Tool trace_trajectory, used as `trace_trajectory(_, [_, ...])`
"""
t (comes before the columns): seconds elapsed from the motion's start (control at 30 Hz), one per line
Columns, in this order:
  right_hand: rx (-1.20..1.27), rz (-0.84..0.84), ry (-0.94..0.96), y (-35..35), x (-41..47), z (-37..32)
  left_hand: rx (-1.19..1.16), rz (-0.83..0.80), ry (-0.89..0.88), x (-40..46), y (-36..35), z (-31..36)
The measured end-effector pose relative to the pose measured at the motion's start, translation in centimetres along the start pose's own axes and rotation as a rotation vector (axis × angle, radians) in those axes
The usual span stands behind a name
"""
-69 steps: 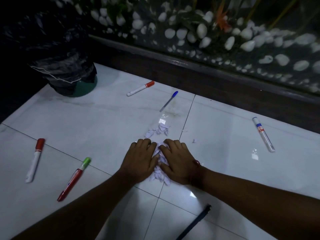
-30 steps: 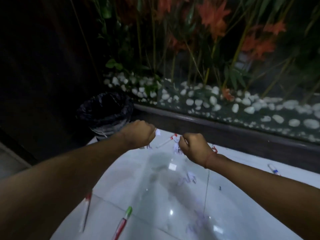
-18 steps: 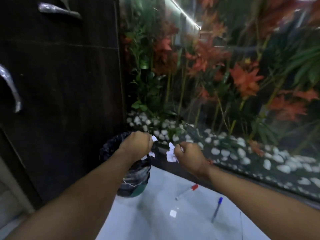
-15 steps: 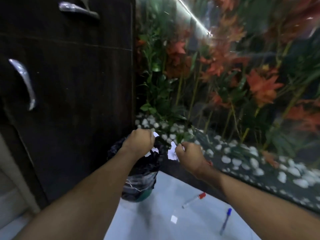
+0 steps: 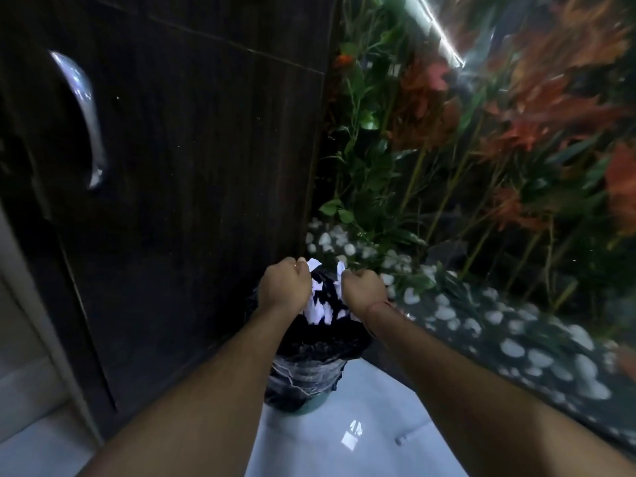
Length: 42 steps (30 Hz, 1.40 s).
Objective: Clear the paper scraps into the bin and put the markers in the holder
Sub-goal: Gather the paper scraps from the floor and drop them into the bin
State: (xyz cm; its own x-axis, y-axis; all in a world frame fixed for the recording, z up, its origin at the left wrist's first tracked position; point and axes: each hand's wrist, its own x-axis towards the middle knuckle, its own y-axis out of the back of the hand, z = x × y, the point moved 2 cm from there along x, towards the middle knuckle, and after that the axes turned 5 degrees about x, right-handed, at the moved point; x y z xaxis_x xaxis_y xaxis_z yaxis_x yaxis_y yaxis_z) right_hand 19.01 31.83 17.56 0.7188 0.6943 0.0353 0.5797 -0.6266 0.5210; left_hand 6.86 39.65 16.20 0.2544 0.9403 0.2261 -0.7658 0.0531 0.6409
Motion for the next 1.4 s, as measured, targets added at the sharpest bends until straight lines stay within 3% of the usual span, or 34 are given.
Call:
trace_trajectory(0.17, [0.064, -0.105, -0.053, -0.8, 0.3, -0.1, -0.083, -0.122, 0.156, 0.3, -0.4, -0.5])
trace_trajectory(0.33, [0.123, -0.139, -0.062, -0.6, 0.0, -0.1, -0.176, -0.159, 0.167, 0.1, -1.0, -1.0])
trace_trajectory(0.53, [0.099, -0.187, -0.021, -1.0, 0.7, 0.2, 0.016, -0.254, 0.124, -0.6, -0.9, -0.9])
trace_trajectory(0.73, [0.083, -0.080, 0.064, 0.6, 0.7, 0.8, 0.265, -0.233, -0.117, -0.9, -0.2, -0.7])
trace_trajectory(0.93, [0.094, -0.014, 0.101, 4.8, -0.9, 3.0, 0.240, -0.124, -0.279, -3.8, -0.3, 1.6])
trace_trajectory(1.2, [-0.060, -0.049, 0.145, 11.5, -7.2, 11.2, 0.277, -0.127, -0.756, -11.8, -4.2, 5.4])
trace_trajectory(1.3, [-0.109, -0.160, 0.115, 14.3, -10.3, 16.5, 0.311, -0.178, -0.927, -16.0, -6.7, 5.7])
trace_trajectory(1.4, [-0.134, -0.179, 0.038, 16.7, -13.4, 21.8, 0.313, -0.326, -0.919, -20.8, -10.1, 4.5])
